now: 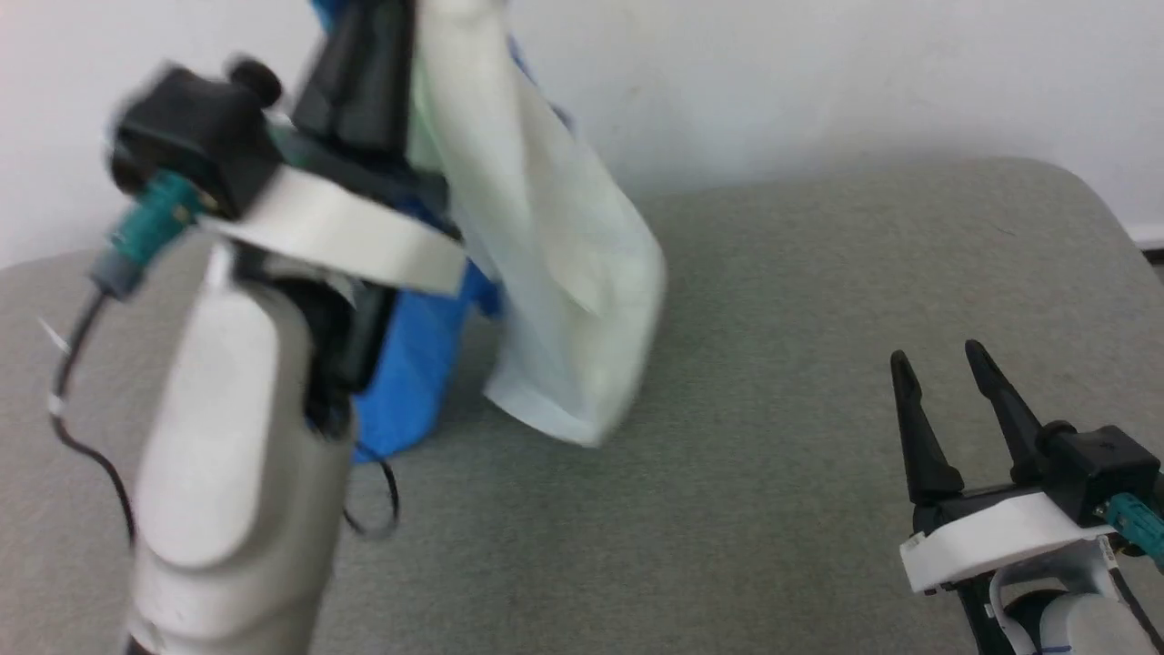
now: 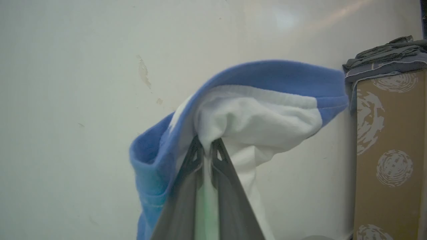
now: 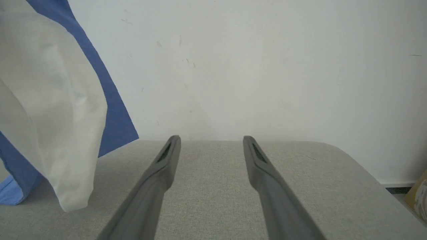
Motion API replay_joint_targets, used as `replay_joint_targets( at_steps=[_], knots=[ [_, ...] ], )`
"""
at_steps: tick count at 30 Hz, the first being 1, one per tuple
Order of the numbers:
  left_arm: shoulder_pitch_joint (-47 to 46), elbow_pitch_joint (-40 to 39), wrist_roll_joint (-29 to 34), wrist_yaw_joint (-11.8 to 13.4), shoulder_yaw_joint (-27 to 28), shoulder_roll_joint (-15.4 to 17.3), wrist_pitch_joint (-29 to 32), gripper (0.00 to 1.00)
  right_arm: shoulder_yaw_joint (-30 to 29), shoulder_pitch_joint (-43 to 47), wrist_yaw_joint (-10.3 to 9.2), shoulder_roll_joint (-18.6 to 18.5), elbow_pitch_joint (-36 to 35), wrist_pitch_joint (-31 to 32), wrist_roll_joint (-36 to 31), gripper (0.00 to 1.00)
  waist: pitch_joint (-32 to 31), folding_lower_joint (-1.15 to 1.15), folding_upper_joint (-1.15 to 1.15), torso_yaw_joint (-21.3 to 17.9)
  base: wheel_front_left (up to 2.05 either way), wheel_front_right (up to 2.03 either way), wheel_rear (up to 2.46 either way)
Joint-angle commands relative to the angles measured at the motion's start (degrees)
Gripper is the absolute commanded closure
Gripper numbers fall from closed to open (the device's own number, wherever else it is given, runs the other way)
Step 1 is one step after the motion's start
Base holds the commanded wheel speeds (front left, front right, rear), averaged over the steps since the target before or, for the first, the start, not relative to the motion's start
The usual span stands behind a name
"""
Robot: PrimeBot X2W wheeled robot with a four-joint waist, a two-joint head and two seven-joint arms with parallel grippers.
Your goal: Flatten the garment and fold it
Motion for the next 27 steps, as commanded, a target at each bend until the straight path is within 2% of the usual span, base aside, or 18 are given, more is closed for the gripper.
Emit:
replay_joint_targets(
  at_steps=[1, 4, 8, 15, 16, 17, 18, 23, 27],
  knots=[
    [5.3, -1.1, -1.2, 1.1, -0.8, -1.0, 1.2, 1.0, -0.1, 0.8, -0.05, 0.2, 0.3, -0.2, 0.6, 0.0, 1.6, 0.0, 0.0, -3.8, 0.0, 0.0, 0.0],
    [13.9, -0.6, -2.9, 2.6, -1.4, -2.2, 2.0, 1.0, 0.6, 0.5, -0.05, 0.2, 0.8, -0.6, 1.1, 0.0, 2.5, 0.0, 0.0, -4.7, 0.0, 0.0, 0.0],
    [25.2, 4.7, -3.1, 4.5, -2.6, -2.6, 1.3, 1.0, 1.3, 0.1, -0.05, 0.2, 1.5, -1.2, 1.6, 0.0, 3.5, 0.0, 0.0, -5.4, 0.0, 0.0, 0.0],
    [36.4, 13.8, -2.8, 7.0, -4.5, -4.1, -1.6, 1.0, 2.0, -0.2, -0.05, 0.2, 2.8, -1.4, 1.5, 0.0, 3.3, 0.0, 0.0, -5.2, 0.0, 0.0, 0.0],
    [37.3, 14.6, -2.6, 7.1, -5.1, -4.3, -2.0, 0.86, 2.1, -0.2, -0.05, 0.2, 2.9, -1.4, 1.6, 0.0, 3.1, 0.0, 0.0, -5.1, 0.0, 0.0, 0.0],
    [37.9, 15.2, -2.5, 7.1, -5.5, -4.5, -2.5, 0.45, 2.3, -0.2, -0.05, 0.2, 3.0, -1.3, 1.5, 0.0, 2.9, 0.0, 0.0, -5.0, 0.0, 0.0, 0.0],
    [38.3, 15.7, -2.6, 7.1, -5.7, -4.7, -3.3, 0.0, 2.4, -0.2, -0.05, 0.2, 3.1, -1.3, 1.4, 0.0, 2.6, 0.0, 0.0, -4.8, 0.0, 0.0, 0.0],
    [37.4, 12.7, -2.1, 5.7, -6.4, -5.4, -10.7, 0.0, 2.2, 0.4, -0.05, 0.2, 3.1, -0.9, 0.9, 0.0, 1.1, 0.0, 0.0, -3.6, 0.0, 0.0, 0.0],
    [36.8, 8.5, -1.6, 4.7, -5.8, -5.1, -12.6, 0.0, 2.2, 1.3, -0.05, 0.2, 2.7, -0.4, 0.6, 0.0, -0.1, 0.0, 0.0, -2.6, 0.0, 0.0, 0.0]
  ],
)
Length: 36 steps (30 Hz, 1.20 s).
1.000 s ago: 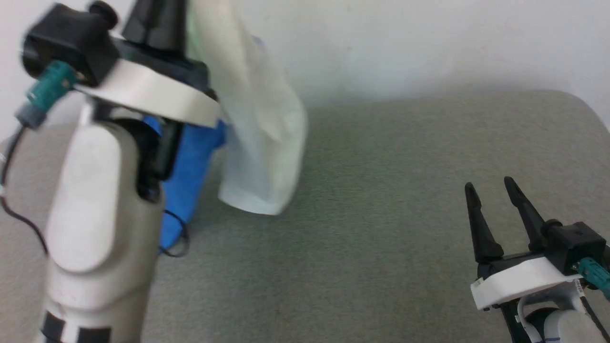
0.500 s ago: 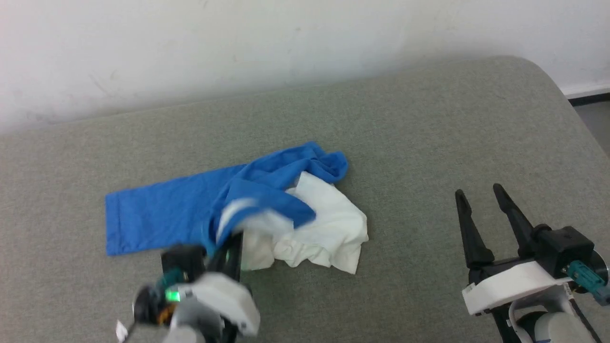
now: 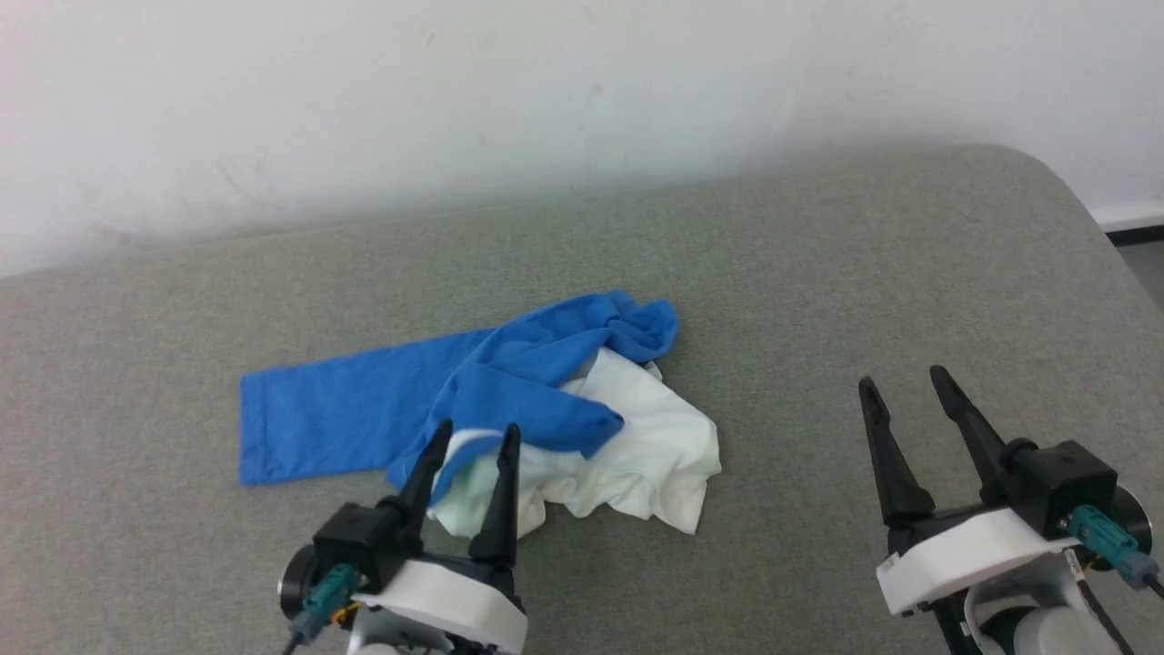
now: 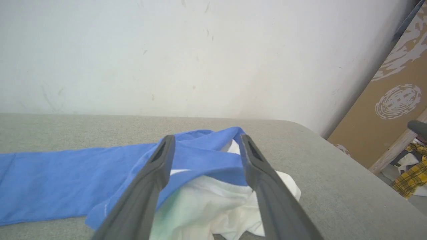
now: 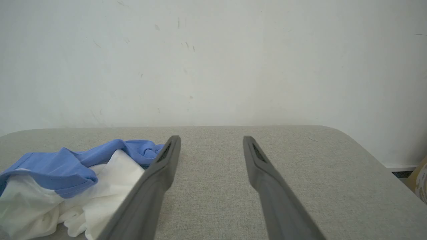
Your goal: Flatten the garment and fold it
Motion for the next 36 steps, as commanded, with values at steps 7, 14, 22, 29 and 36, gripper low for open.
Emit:
replay_joint_targets(
  at_steps=[7, 14, 22, 29, 36],
  knots=[
    [-0.3, -4.7, 0.7, 0.9, 4.6, 3.4, -0.7, 0.0, -0.2, 2.2, -0.05, 0.1, -1.0, 1.1, -0.5, 0.0, -2.5, 0.0, 0.01, 2.1, 0.0, 0.0, 0.0],
    [4.2, -6.3, -1.1, 2.8, 10.2, 7.4, -0.1, 0.0, -0.1, 3.0, -0.05, 0.1, -1.8, 2.1, -0.8, 0.0, -2.9, 0.0, 0.01, 2.7, 0.0, 0.0, 0.0],
    [5.6, -7.6, -1.4, 3.4, 11.8, 9.2, 0.0, 0.0, -1.9, 2.5, -0.05, 0.1, -1.4, 3.3, -0.4, 0.0, -1.9, 0.0, 0.01, 4.4, 0.0, 0.0, 0.0],
    [3.5, -7.8, -1.5, 3.0, 10.7, 8.9, 0.3, 0.0, 0.3, -4.2, -0.05, 0.1, 6.6, 12.6, 2.5, 0.0, -0.4, 0.0, 0.01, 7.2, 0.0, 0.0, 0.0],
    [1.2, -6.9, -1.8, 2.5, 9.7, 7.5, -0.2, 0.0, 11.6, -15.2, -0.05, -0.4, 14.2, 23.8, 10.1, 0.0, 1.2, 0.0, 0.01, 10.7, 0.0, 0.0, 0.0]
  ],
)
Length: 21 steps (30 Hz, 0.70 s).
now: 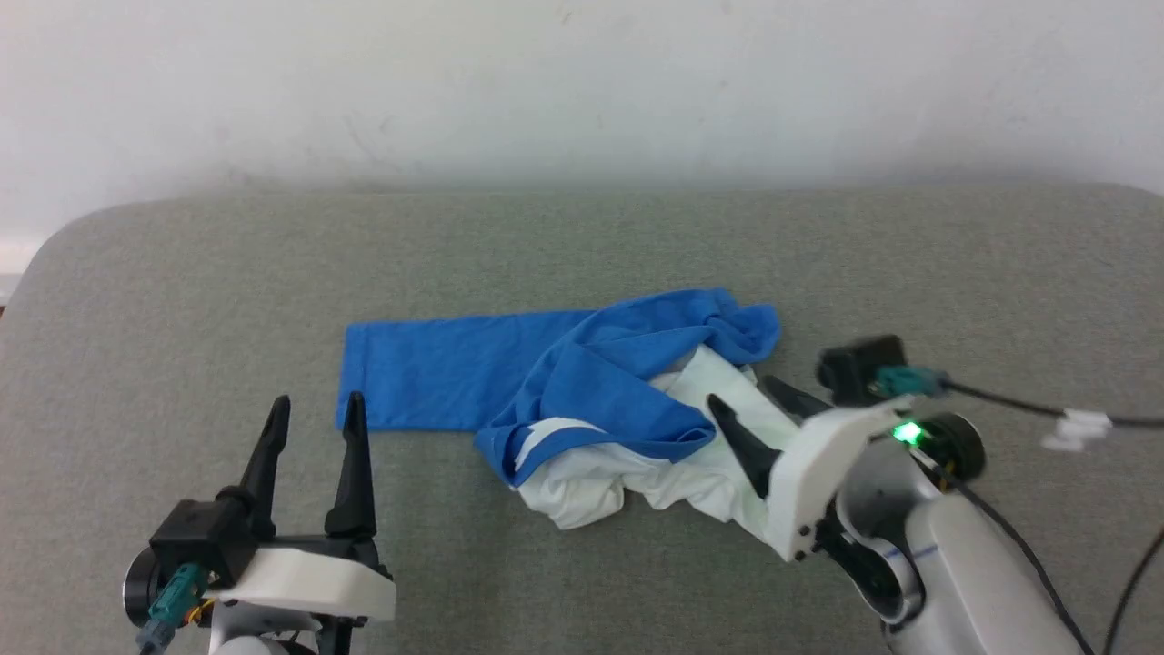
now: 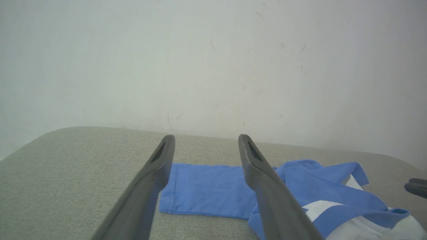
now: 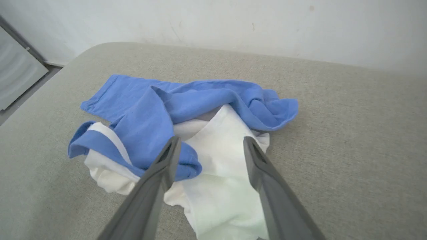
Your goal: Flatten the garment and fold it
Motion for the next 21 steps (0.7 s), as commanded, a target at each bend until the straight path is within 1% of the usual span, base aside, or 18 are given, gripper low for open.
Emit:
replay_joint_targets(
  at_steps=[1, 5, 10, 11, 12, 13, 15, 18, 21],
  knots=[
    [-1.3, 0.4, -0.2, -0.5, -0.2, -0.3, -0.5, 0.0, 2.4, -3.1, -0.05, -0.7, 1.5, 2.3, 1.9, 0.0, 1.5, 0.0, 0.01, 2.1, 0.0, 0.0, 0.0],
    [-2.4, 1.1, -0.2, -0.8, -0.6, -1.1, -0.8, 0.0, 6.8, -8.1, -0.05, -2.2, 5.5, 7.7, 4.7, 0.0, 2.5, 0.0, 0.01, 3.4, 0.0, 0.0, 0.0],
    [-2.9, 2.3, -0.2, -1.2, -0.8, -1.9, -1.0, 0.0, 11.8, -11.3, -0.05, -3.7, 10.4, 14.9, 8.6, 0.0, 3.1, 0.0, 0.01, 4.1, 0.0, 0.0, 0.0],
    [-2.9, 2.6, -0.2, -1.3, -0.8, -2.0, -1.0, 0.0, 12.2, -11.5, -0.05, -3.9, 10.9, 15.6, 9.5, 0.16, 3.1, 0.0, 0.01, 4.1, 0.0, 0.0, 0.0],
    [-2.9, 2.8, -0.2, -1.3, -0.8, -2.2, -1.1, 0.0, 12.4, -11.6, -0.05, -4.1, 11.2, 16.0, 10.3, 0.66, 3.1, 0.0, 0.01, 4.1, 0.0, 0.0, 0.0],
    [-2.9, 3.0, -0.2, -1.4, -0.7, -2.3, -1.1, 0.0, 12.7, -11.7, -0.05, -4.4, 11.2, 16.1, 11.0, 1.0, 3.1, 0.0, 0.01, 4.0, 0.0, 0.0, 0.0],
    [-2.8, 3.4, -0.2, -1.4, -0.4, -2.5, -1.1, 0.0, 12.8, -11.7, -0.05, -4.8, 10.5, 15.4, 12.5, 1.0, 3.0, 0.0, 0.01, 3.5, 0.0, 0.0, 0.0],
    [-2.9, 3.7, -0.1, -1.4, -0.2, -2.7, -1.2, 0.0, 12.1, -11.3, -0.05, -6.0, 7.6, 12.7, 13.6, 1.0, 2.7, 0.0, 0.01, 2.8, 0.0, 0.0, 0.0],
    [-3.2, 3.8, 0.2, -1.5, 0.1, -2.7, -1.2, 0.0, 8.6, -9.7, -0.05, -7.8, 2.8, 8.5, 12.5, 1.0, 2.3, 0.0, 0.01, 1.9, 0.0, 0.0, 0.0]
  ],
)
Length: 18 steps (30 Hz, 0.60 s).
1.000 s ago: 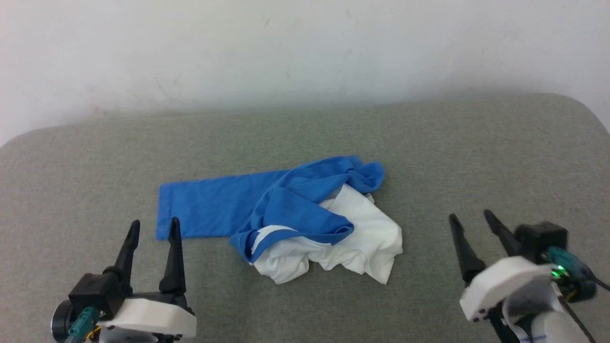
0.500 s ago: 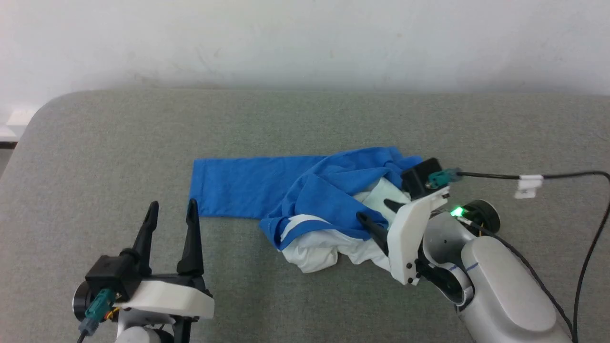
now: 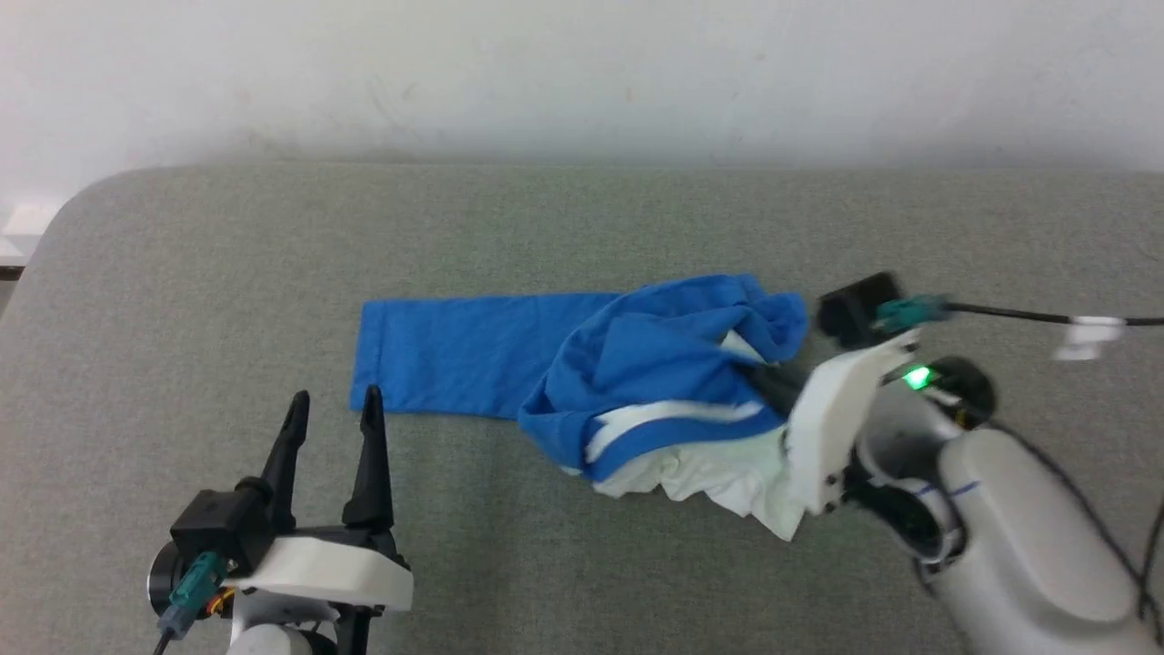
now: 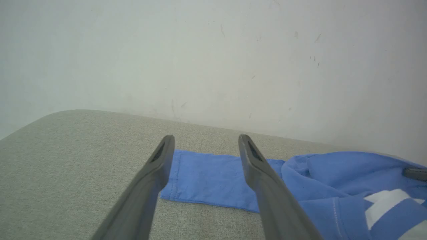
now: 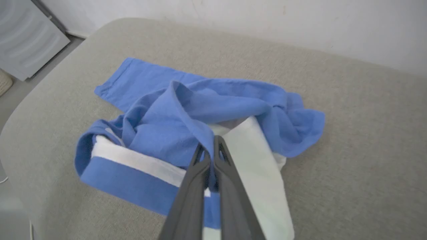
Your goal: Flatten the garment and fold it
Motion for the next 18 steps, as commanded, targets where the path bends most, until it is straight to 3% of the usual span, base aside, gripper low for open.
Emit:
replay_joint_targets(
  at_steps=[1, 3, 6, 11, 15, 18],
  knots=[
    [-1.0, 0.2, 0.2, -0.2, 0.5, 0.0, -0.3, 0.0, -3.6, 1.6, -0.05, -1.5, -3.4, -3.1, -1.7, 1.0, -0.7, -0.01, 0.0, -1.1, 0.0, 0.0, 0.0],
    [-1.0, 0.1, 0.3, -0.2, 0.6, 0.1, -0.3, 0.0, -6.1, 2.7, -0.05, -1.9, -5.5, -4.7, -2.7, 1.0, -0.9, -0.01, 0.0, -1.4, 0.0, 0.0, 0.0],
    [-0.4, -0.2, 0.4, 0.0, 1.2, 0.2, -0.3, 0.0, -16.1, 7.7, -0.05, -1.7, -11.5, -8.0, -7.0, 1.0, -1.5, -0.01, 0.0, -2.7, 0.0, 0.0, 0.0],
    [0.5, -0.4, 0.5, 0.3, 1.7, 0.2, -0.3, 0.0, -33.7, 19.8, -0.05, 3.6, -18.7, -6.5, -14.3, 1.0, -1.9, -0.01, 0.0, -4.6, 0.0, 0.0, 0.0],
    [0.5, -0.4, 0.6, 0.2, 1.5, -0.1, -0.3, 0.0, -44.6, 28.4, -0.05, 6.5, -19.2, -3.8, -17.6, 1.0, -1.8, -0.01, 0.0, -5.0, 0.0, 0.0, 0.0],
    [0.4, -0.3, 0.6, 0.1, 1.6, -0.2, -0.3, 0.0, -49.2, 32.6, -0.05, 7.2, -16.5, -2.0, -17.8, 1.0, -1.6, -0.01, 0.0, -5.2, 0.0, 0.0, 0.0]
  ],
)
